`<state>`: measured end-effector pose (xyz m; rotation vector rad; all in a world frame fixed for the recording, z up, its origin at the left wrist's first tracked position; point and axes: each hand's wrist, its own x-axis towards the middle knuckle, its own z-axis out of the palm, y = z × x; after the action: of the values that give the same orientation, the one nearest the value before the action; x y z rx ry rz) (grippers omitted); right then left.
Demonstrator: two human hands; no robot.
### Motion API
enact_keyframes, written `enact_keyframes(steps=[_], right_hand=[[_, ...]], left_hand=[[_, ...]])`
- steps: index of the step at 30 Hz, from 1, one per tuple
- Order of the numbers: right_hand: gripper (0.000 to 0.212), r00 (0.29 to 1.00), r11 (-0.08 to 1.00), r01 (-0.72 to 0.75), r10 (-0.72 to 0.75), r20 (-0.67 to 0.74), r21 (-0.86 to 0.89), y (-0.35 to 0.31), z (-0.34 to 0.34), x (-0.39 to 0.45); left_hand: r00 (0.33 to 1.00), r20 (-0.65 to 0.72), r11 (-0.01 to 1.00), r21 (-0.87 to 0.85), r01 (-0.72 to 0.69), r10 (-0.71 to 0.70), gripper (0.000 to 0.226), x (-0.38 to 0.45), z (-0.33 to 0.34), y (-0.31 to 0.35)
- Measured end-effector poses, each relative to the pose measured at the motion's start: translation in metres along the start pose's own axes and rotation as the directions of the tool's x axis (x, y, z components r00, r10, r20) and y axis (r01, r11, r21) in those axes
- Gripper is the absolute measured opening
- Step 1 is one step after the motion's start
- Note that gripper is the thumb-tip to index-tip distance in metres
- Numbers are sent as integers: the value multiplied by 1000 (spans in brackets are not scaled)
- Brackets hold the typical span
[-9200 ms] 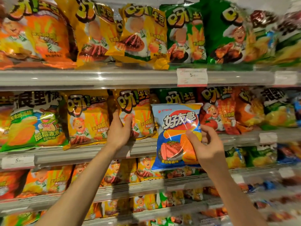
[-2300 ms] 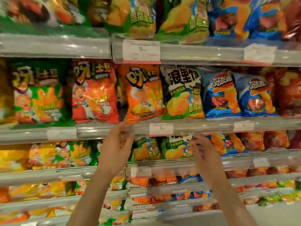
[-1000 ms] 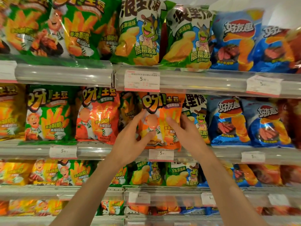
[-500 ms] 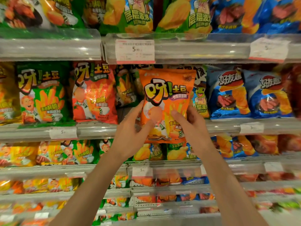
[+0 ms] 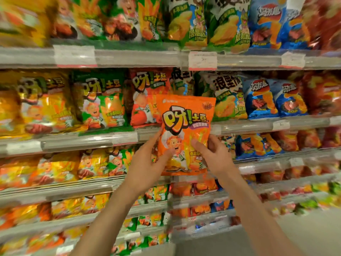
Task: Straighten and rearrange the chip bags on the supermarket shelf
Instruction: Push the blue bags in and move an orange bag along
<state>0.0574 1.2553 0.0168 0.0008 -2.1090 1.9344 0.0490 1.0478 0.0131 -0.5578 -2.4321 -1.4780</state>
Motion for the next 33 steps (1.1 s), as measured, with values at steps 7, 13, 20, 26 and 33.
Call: enact_keyframes(steps=[7,13,20,26,33], right_hand=[[58,980,997,-70,62,190,38,-22,144,-48],[87,932,994,-66,29,362,90,-40,259,-45],[112,901,995,-56,16,433,79,-32,381,-16],[116,885,986,-67,-12,465,153,-40,474,11],[100,891,983,-35,-50,451,179,-45,540,23]], left_hand=[[992,-109,997,16,70,-68,65,-71,-137,-40],[960,-238,989,-2,149,-146,64,-99,-235,-80],[905,-382,975,39,217,-187,69,-96,-329,-148],[856,-474,958,81,275,-205,72,-69,-410,-181],[872,-447,966,62,252,-199,71,-57,-472,-221]])
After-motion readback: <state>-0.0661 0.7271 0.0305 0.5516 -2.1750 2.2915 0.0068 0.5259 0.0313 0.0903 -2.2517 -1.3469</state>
